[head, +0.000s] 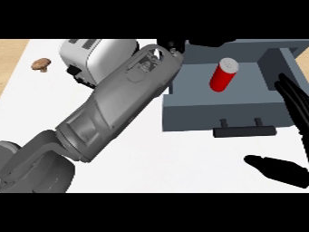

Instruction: Pick up the can, place it into the drawer and close the drawer

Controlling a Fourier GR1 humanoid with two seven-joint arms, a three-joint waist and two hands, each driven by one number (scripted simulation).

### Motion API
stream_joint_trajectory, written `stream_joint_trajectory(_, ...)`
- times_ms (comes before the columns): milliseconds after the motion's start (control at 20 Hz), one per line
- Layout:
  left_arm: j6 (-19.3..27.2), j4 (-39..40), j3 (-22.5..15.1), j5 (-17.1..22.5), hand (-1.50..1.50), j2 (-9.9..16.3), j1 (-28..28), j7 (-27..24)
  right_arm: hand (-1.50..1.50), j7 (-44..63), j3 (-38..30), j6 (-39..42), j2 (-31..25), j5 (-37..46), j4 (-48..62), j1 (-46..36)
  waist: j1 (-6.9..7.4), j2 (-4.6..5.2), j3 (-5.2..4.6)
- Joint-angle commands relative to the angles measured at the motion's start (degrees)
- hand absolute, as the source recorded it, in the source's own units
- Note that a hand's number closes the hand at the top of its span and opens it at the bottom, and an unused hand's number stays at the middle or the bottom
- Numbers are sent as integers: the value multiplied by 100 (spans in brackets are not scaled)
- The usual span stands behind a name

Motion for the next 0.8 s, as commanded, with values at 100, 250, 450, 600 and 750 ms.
stream_joint_trajectory(100, 67, -291, -20, -100, -150, 0, 104, 248, -150, -59, 634, -528, 42, 1440, 1079, -362, 277, -68, -4)
stream_joint_trajectory(250, -8, -205, 102, -208, -150, 198, 64, 315, -150, -119, 512, -654, -132, 1750, 1470, -401, 218, -63, -2)
stream_joint_trajectory(450, 51, -916, -71, -436, -150, 598, 248, 886, -150, -216, 645, -1503, 432, 2012, 2292, -459, 324, -112, -1)
stream_joint_trajectory(600, -28, -1322, -67, -532, -150, 865, 466, 1123, -150, 39, 727, -1716, 715, 2300, 2734, -818, 333, -116, -4)
stream_joint_trajectory(750, 168, -1950, -210, -617, -150, 1148, 609, 1659, -150, -359, 196, -2100, 495, 2126, 3700, -1227, 447, -132, -1)
